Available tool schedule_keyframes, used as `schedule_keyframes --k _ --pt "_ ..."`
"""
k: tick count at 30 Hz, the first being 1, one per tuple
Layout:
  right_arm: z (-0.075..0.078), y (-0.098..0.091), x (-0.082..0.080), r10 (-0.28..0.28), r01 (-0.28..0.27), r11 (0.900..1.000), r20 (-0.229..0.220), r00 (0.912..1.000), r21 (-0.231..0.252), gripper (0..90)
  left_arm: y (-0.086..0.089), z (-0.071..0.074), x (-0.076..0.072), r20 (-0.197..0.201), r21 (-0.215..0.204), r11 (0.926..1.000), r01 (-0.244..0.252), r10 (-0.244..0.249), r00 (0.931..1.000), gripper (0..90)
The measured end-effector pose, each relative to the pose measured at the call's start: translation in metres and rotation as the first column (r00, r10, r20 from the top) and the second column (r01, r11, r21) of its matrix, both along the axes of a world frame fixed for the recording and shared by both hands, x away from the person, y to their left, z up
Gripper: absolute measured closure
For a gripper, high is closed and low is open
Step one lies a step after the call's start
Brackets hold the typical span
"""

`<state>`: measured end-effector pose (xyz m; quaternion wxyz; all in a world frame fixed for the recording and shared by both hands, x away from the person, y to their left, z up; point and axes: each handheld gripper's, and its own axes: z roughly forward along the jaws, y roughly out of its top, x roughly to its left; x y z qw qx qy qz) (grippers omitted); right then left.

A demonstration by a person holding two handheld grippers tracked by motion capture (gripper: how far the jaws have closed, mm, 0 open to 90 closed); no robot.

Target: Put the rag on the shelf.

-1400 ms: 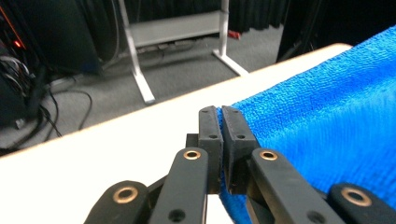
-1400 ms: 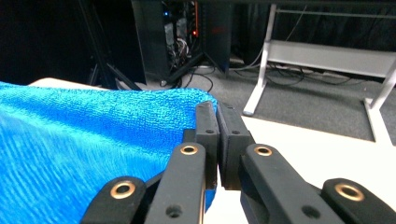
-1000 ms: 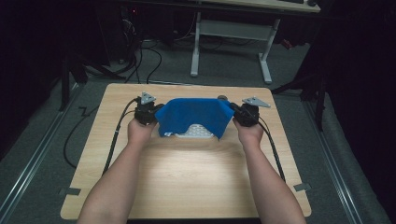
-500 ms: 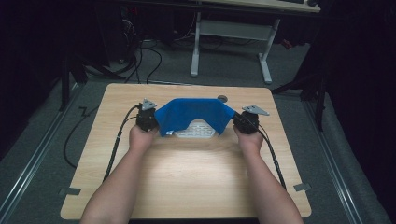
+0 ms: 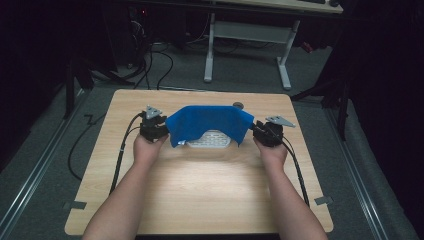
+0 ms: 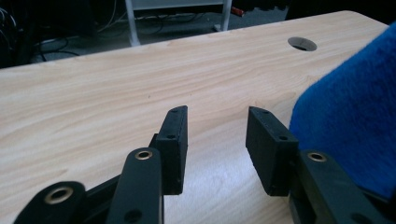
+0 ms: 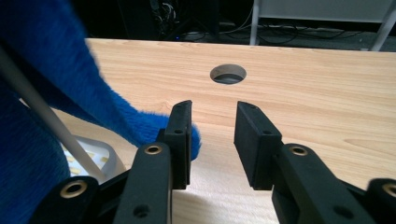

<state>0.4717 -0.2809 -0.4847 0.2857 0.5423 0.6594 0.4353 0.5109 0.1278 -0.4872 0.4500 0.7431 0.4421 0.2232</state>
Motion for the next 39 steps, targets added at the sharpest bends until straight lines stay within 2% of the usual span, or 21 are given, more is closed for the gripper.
schedule_keyframes --k 2,4,7,10,14,18,22,25,28,31,34,37,39 --pt "0.002 -0.001 -0.003 -0.004 0.004 0.9999 -0.002 1.0 -0.009 66.1 0.002 -0.003 -0.002 -0.007 -0.001 1.0 -0.002 0.002 1.0 59.3" --pt "0.004 -0.004 -0.008 -0.01 0.01 0.9999 0.016 0.9998 -0.002 65.0 0.003 -0.005 -0.005 -0.011 0.005 1.0 -0.005 0.005 0.9999 59.5" --pt "0.003 -0.008 -0.012 -0.024 0.024 0.9997 0.002 0.9997 -0.006 65.0 0.004 -0.006 -0.008 -0.01 0.016 0.9998 -0.01 0.01 0.9999 59.3" --pt "0.001 -0.01 -0.015 -0.028 0.028 0.9988 -0.018 0.9994 -0.041 64.8 0.006 -0.006 -0.011 -0.002 0.019 0.9997 -0.016 0.016 0.9999 59.3" --pt "-0.001 -0.011 -0.02 -0.028 0.028 0.998 0.003 0.9996 -0.057 64.7 0.008 -0.006 -0.015 0.003 0.037 0.9991 -0.023 0.022 0.9997 58.9" --pt "-0.004 -0.012 -0.024 -0.031 0.03 0.9974 -0.016 0.9994 -0.066 64.1 0.009 -0.007 -0.019 0.008 0.051 0.9983 -0.028 0.027 0.9996 58.3" --pt "-0.002 -0.009 -0.029 -0.019 0.019 0.9945 -0.002 0.9998 -0.103 63.3 0.012 -0.007 -0.026 0.02 0.056 0.9974 -0.045 0.044 0.9988 56.8" --pt "-0.002 -0.008 -0.036 -0.005 0.008 0.9941 0.029 0.9996 -0.108 62.7 0.013 -0.007 -0.031 0.018 0.069 0.9963 -0.05 0.049 0.9986 55.5" --pt "-0.003 -0.007 -0.042 0.004 -0.001 0.9907 0.019 0.9998 -0.136 61.3 0.013 -0.008 -0.041 0.039 0.082 0.9955 -0.048 0.045 0.9983 54.8" --pt "-0.004 -0.006 -0.05 0.014 -0.009 0.99 0.04 0.9991 -0.141 60.7 0.014 -0.009 -0.049 0.042 0.087 0.995 -0.049 0.045 0.9981 54.0" --pt "-0.006 -0.006 -0.057 0.021 -0.017 0.9888 0.028 0.9994 -0.149 59.1 0.016 -0.009 -0.058 0.043 0.097 0.9942 -0.048 0.044 0.9981 53.3" --pt "-0.007 -0.006 -0.068 0.029 -0.02 0.9889 0.058 0.9979 -0.147 58.4 0.017 -0.009 -0.067 0.048 0.098 0.9941 -0.045 0.04 0.9981 52.1" --pt "-0.009 -0.005 -0.075 0.038 -0.029 0.987 0.051 0.998 -0.158 57.3 0.019 -0.009 -0.075 0.041 0.101 0.9943 -0.034 0.03 0.9987 51.2"
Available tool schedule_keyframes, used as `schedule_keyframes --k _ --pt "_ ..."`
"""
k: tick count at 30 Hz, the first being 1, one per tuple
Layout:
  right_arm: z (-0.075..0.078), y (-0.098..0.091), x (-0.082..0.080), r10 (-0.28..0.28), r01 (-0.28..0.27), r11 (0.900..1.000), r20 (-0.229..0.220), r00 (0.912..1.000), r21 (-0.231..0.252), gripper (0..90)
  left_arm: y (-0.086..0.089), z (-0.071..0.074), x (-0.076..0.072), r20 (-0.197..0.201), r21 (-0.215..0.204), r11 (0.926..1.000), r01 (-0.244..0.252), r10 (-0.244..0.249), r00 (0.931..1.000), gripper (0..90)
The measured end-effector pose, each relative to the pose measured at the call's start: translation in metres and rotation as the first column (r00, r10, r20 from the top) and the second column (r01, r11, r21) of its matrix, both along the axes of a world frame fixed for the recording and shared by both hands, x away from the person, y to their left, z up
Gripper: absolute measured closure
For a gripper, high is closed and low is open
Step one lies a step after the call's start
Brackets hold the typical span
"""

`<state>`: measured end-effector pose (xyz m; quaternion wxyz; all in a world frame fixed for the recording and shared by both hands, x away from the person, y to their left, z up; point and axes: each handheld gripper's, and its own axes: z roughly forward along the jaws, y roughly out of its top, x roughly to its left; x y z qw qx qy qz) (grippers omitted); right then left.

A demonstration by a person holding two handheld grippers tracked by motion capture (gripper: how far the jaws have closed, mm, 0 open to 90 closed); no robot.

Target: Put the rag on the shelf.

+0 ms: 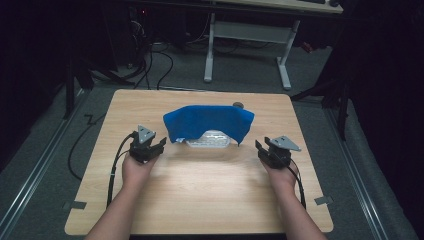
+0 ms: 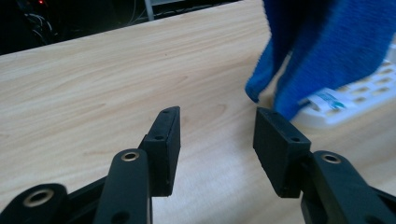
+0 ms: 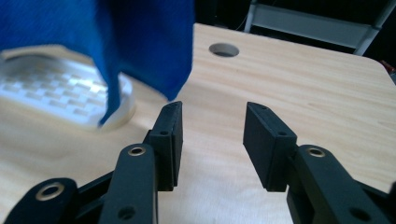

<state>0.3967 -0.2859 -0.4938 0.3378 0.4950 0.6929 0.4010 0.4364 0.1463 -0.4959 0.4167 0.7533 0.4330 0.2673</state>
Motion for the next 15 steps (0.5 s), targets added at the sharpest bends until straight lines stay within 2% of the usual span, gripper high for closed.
schedule_keyframes --k 1,2,5,7,9,15 --pt "-0.001 0.0 -0.004 0.005 -0.005 0.9999 -0.002 1.0 -0.009 56.4 0.0 0.0 0.0 0.0 0.0 1.0 0.0 0.0 1.0 50.4" --pt "-0.002 0.001 -0.009 0.012 -0.013 0.9998 -0.003 0.9999 -0.016 55.4 0.0 -0.001 -0.009 -0.006 0.014 0.9999 0.008 -0.008 1.0 49.8" --pt "-0.002 0.002 -0.021 0.026 -0.026 0.9995 0.003 0.9997 -0.015 53.9 0.001 -0.004 -0.022 -0.023 0.0 0.9997 0.023 -0.023 0.9995 49.7" --pt "-0.001 0.002 -0.032 0.033 -0.032 0.9992 0.013 0.9994 -0.022 52.9 0.002 -0.005 -0.032 -0.028 0.006 0.9995 0.032 -0.032 0.9991 49.4" --pt "-0.001 0.003 -0.04 0.041 -0.04 0.9986 0.016 0.999 -0.034 51.8 0.002 -0.006 -0.042 -0.026 -0.007 0.9991 0.042 -0.042 0.9988 49.1" --pt "-0.002 0.005 -0.067 0.072 -0.07 0.9956 0.031 0.9969 -0.062 48.3 0.0 -0.01 -0.071 -0.035 0.017 0.9966 0.081 -0.08 0.9962 47.1"
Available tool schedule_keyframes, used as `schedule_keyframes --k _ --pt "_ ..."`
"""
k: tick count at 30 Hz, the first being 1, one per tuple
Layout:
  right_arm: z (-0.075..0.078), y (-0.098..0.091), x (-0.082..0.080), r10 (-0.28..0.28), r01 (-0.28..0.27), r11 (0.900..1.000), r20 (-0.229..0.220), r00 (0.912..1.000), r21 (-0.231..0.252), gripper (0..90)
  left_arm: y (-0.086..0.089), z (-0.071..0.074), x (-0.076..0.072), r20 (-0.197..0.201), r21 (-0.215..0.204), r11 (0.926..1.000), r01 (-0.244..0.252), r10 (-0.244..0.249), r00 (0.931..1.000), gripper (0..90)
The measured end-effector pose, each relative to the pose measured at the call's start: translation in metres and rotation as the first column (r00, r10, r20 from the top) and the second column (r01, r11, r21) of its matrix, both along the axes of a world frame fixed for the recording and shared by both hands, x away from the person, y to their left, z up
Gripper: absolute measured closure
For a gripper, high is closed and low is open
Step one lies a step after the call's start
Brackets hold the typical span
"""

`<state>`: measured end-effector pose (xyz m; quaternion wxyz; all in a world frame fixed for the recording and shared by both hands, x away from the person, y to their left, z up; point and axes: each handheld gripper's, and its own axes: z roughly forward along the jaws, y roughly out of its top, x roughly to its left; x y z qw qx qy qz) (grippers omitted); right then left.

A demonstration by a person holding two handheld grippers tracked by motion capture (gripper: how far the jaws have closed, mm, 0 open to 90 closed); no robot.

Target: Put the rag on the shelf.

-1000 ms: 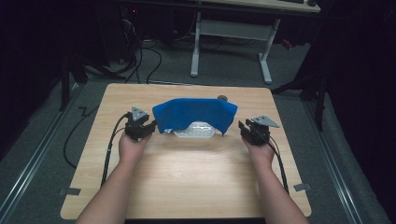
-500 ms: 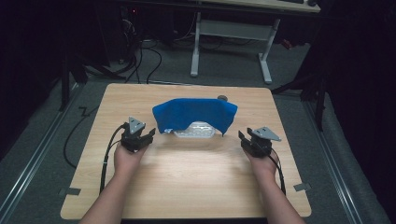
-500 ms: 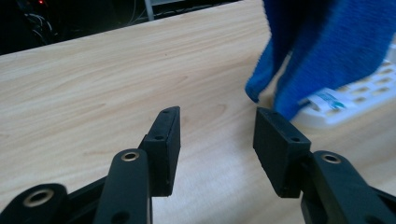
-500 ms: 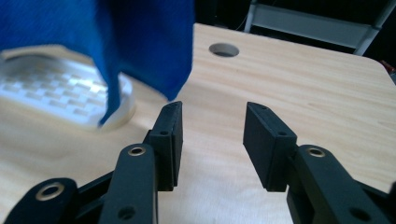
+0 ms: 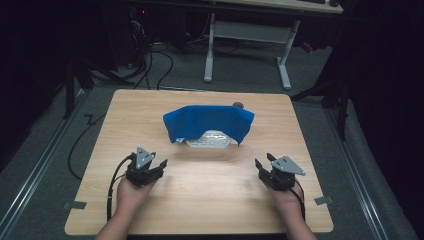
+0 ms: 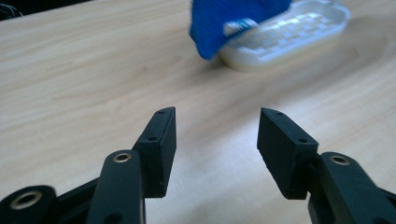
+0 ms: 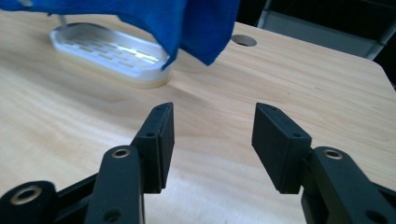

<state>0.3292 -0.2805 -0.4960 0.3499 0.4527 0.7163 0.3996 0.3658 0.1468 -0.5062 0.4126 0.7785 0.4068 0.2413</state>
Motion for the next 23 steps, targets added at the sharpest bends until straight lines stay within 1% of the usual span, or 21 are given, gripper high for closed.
schedule_keyframes --k 1,3,4,5,6,7,8,9,11,13,14,16,20,23 --pt "0.0 0.0 -0.004 0.005 -0.005 1.0 0.003 1.0 -0.003 47.4 0.0 -0.001 -0.007 0.001 0.012 0.9999 0.009 -0.009 1.0 46.4" --pt "-0.002 0.0 -0.014 0.024 -0.024 0.9997 0.0 0.9997 -0.005 46.0 0.001 -0.003 -0.02 0.009 0.004 0.9997 0.026 -0.026 0.9996 45.6" --pt "-0.003 0.0 -0.02 0.029 -0.029 0.9995 -0.003 0.9996 -0.009 45.4 0.001 -0.004 -0.027 0.004 -0.002 0.9992 0.04 -0.04 0.9992 45.1" --pt "-0.004 0.0 -0.025 0.033 -0.033 0.9993 -0.004 0.9994 -0.015 45.0 0.001 -0.005 -0.032 -0.004 -0.001 0.9988 0.05 -0.05 0.9988 44.5" --pt "-0.005 0.0 -0.029 0.035 -0.036 0.9993 -0.007 0.9993 -0.015 44.6 0.002 -0.007 -0.04 -0.016 -0.001 0.9982 0.06 -0.06 0.9981 43.8" --pt "-0.006 -0.001 -0.036 0.039 -0.039 0.9992 -0.014 0.9991 -0.01 44.1 0.003 -0.009 -0.044 -0.023 -0.002 0.998 0.063 -0.063 0.9978 43.2" --pt "-0.007 -0.002 -0.04 0.042 -0.042 0.9991 -0.022 0.9989 -0.005 43.8 0.005 -0.011 -0.052 -0.03 -0.009 0.9982 0.06 -0.06 0.9978 43.2" --pt "-0.009 -0.002 -0.046 0.039 -0.039 0.9992 -0.04 0.9985 0.002 43.6 0.006 -0.013 -0.058 -0.031 -0.015 0.9983 0.056 -0.057 0.9979 43.1" --pt "-0.012 -0.003 -0.054 0.033 -0.033 0.9994 -0.057 0.9978 0.006 43.6 0.007 -0.015 -0.065 -0.039 -0.014 0.9983 0.056 -0.057 0.9976 42.8" --pt "-0.014 -0.002 -0.06 0.029 -0.029 0.9996 -0.064 0.9975 0.005 43.6 0.006 -0.015 -0.066 -0.037 0.001 0.9985 0.054 -0.054 0.9978 42.4" --pt "-0.013 -0.001 -0.06 0.026 -0.026 0.9996 -0.063 0.9977 0.008 43.6 0.006 -0.014 -0.065 -0.034 0.002 0.9987 0.05 -0.05 0.9982 42.1" --pt "-0.013 0.0 -0.06 0.02 -0.019 0.9997 -0.059 0.998 0.015 43.6 0.008 -0.014 -0.061 -0.041 -0.025 0.9986 0.046 -0.047 0.998 42.1" --pt "-0.015 0.003 -0.057 0.026 -0.026 0.9997 -0.066 0.9975 0.0 43.7 0.011 -0.015 -0.059 -0.049 -0.025 0.9991 0.034 -0.035 0.9982 42.0" --pt "-0.016 0.003 -0.056 0.025 -0.025 0.9997 -0.069 0.9973 0.002 43.8 0.014 -0.016 -0.057 -0.052 -0.032 0.9992 0.026 -0.027 0.9983 42.1"
